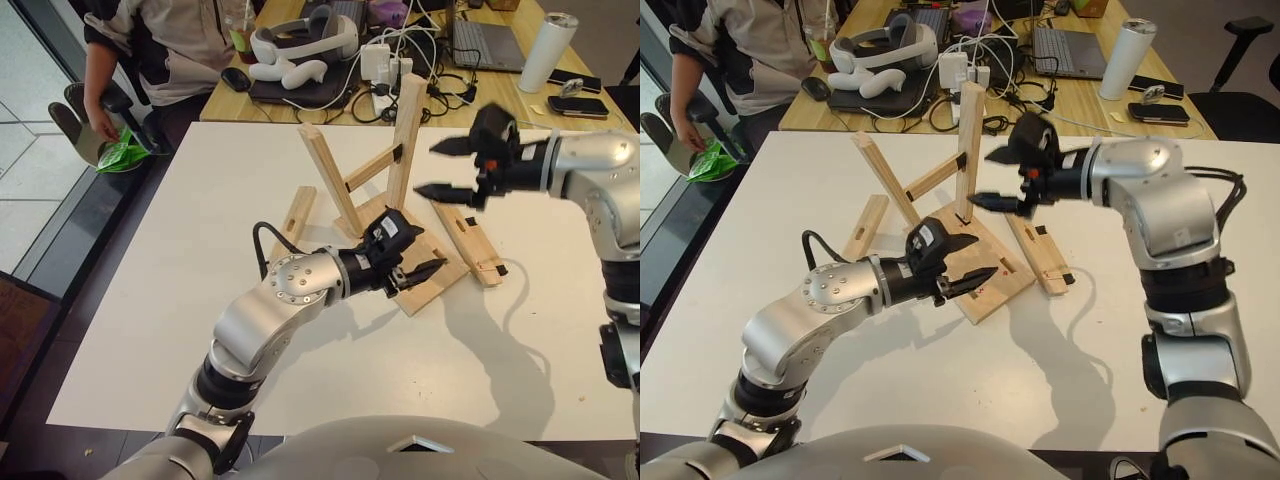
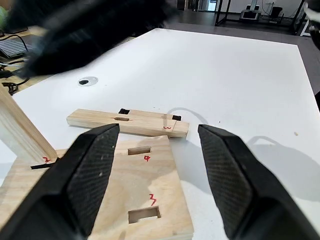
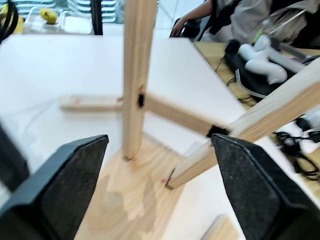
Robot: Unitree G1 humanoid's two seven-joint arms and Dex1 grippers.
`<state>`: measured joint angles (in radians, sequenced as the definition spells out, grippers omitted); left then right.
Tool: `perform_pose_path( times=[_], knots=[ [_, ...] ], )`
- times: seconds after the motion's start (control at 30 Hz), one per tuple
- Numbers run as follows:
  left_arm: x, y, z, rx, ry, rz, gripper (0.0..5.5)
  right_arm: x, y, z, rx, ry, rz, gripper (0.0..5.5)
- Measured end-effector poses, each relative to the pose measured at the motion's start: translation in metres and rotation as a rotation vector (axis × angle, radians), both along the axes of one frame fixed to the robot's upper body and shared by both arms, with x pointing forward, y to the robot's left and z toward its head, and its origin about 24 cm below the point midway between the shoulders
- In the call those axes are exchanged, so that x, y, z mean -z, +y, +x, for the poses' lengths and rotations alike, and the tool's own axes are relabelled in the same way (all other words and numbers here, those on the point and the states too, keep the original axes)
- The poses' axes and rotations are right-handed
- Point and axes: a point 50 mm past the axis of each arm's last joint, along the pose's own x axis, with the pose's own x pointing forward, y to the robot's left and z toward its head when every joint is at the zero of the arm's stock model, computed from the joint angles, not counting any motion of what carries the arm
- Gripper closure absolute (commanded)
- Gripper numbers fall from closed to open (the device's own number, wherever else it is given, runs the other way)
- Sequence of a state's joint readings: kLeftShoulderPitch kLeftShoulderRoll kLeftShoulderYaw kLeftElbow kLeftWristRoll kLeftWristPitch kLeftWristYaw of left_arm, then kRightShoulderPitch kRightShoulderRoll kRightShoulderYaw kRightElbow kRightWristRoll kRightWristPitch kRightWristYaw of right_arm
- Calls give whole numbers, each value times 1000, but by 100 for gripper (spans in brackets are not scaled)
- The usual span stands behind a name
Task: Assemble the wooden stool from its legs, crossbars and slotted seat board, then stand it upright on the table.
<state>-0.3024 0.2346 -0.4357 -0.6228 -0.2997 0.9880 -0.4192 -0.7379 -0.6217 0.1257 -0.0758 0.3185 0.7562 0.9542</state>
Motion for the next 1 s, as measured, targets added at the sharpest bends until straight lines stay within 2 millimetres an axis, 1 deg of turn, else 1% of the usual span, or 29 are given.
perform_pose_path(
  times=[0.03, 0.1, 0.17, 0.27, 0.3, 0.33, 0.4, 0.43, 0.47, 0.6, 0.77, 0.93, 0.97, 1.0],
  knots=[
    [6, -6, 5, -21, 0, 42, 258, -8, 5, 6, 44, -35, 50, 164],
    [18, -15, 17, -69, -5, 127, 258, -11, 19, 15, 103, -60, 137, 164],
    [27, -23, 23, -80, -11, 182, 258, -5, 35, 21, 140, -57, 221, 164],
    [43, -28, 27, -75, -15, 284, 258, 2, 72, 23, 170, -30, 366, 164],
    [49, -29, 26, -52, -15, 323, 258, 7, 87, 22, 190, -13, 412, 164],
    [52, -29, 25, -35, -14, 349, 258, 13, 97, 21, 212, 1, 434, 164],
    [60, -28, 20, 32, -5, 403, 258, 31, 118, 22, 289, 42, 448, 164],
    [65, -26, 17, 64, 3, 435, 258, 39, 122, 24, 336, 50, 431, 164],
    [67, -25, 15, 83, 9, 449, 258, 41, 123, 26, 360, 38, 419, 164],
    [67, -22, 11, 153, -31, 503, 258, 55, 125, 36, 471, 32, 366, 164],
    [66, -18, 11, 177, -57, 539, 258, 41, 124, 49, 502, 4, 378, 164],
    [66, -17, 12, 181, -68, 548, 258, 32, 123, 54, 502, 6, 397, 164],
    [65, -17, 12, 181, -70, 550, 258, 34, 123, 54, 504, 26, 389, 164],
    [65, -17, 12, 180, -73, 552, 258, 43, 122, 54, 513, 78, 363, 164]
  ],
)
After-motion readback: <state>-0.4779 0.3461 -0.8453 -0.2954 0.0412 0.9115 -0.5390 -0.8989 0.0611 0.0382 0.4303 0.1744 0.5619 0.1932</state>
